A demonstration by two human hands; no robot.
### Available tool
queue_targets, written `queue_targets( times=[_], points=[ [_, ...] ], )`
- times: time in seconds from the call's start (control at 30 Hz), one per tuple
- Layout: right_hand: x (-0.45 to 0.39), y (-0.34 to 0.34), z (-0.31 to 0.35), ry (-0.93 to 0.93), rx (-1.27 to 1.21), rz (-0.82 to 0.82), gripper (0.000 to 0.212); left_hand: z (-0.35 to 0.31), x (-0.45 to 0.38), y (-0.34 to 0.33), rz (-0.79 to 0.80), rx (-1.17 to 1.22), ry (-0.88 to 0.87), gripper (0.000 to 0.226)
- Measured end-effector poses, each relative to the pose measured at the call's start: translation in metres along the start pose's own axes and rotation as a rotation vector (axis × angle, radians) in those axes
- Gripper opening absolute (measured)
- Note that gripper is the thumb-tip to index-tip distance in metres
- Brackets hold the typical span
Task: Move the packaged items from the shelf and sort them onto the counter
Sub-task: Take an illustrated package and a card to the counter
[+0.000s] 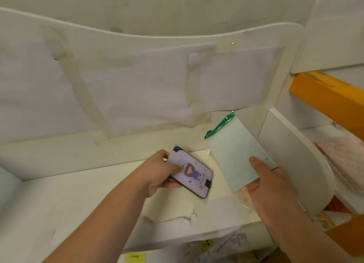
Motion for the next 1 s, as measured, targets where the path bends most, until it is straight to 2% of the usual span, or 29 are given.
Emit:
queue_targets(
  times=[0.17, 0.27, 0.37, 0.6, 0.77, 0.87, 1.0],
  points=[
    [0.014, -0.026, 0.012, 0.093, -0.116, 0.038, 0.03, -0.004, 0.034, 0.04, -0.066, 0.334, -0.203, 0.012],
    [0.026, -0.037, 0.012, 0.118, -0.13, 0.038, 0.027, -0.001, 0.049, 0.049, -0.046, 0.583, -0.279, 0.013],
    [0.041, -0.042, 0.012, 0.141, -0.163, 0.02, 0.022, 0.0, 0.059, 0.042, -0.027, 0.735, -0.34, 0.021],
    [0.089, -0.03, 0.025, 0.193, -0.235, -0.081, 0.028, 0.012, 0.069, -0.005, 0.231, 1.051, -0.152, 0.035],
    [0.124, -0.007, 0.045, 0.264, -0.219, -0.101, 0.037, -0.004, 0.087, -0.047, 0.462, 1.027, -0.118, 0.042],
    [0.145, 0.013, 0.061, 0.358, -0.214, -0.15, 0.03, -0.018, 0.101, -0.083, 0.513, 0.952, -0.114, 0.046],
    [0.175, 0.049, 0.092, 0.49, -0.224, -0.239, 0.023, -0.039, 0.123, -0.14, 0.544, 0.796, -0.17, 0.038]
  ],
)
Point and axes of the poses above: each hand's wrist, its own x-axis away from the middle knuckle, its own y-axis out of the back of the hand, z = x × y, the point moved 2 cm from there along -x, towards the middle knuckle, and after that the axes turned 13 degrees about z, right-handed, at the moved point
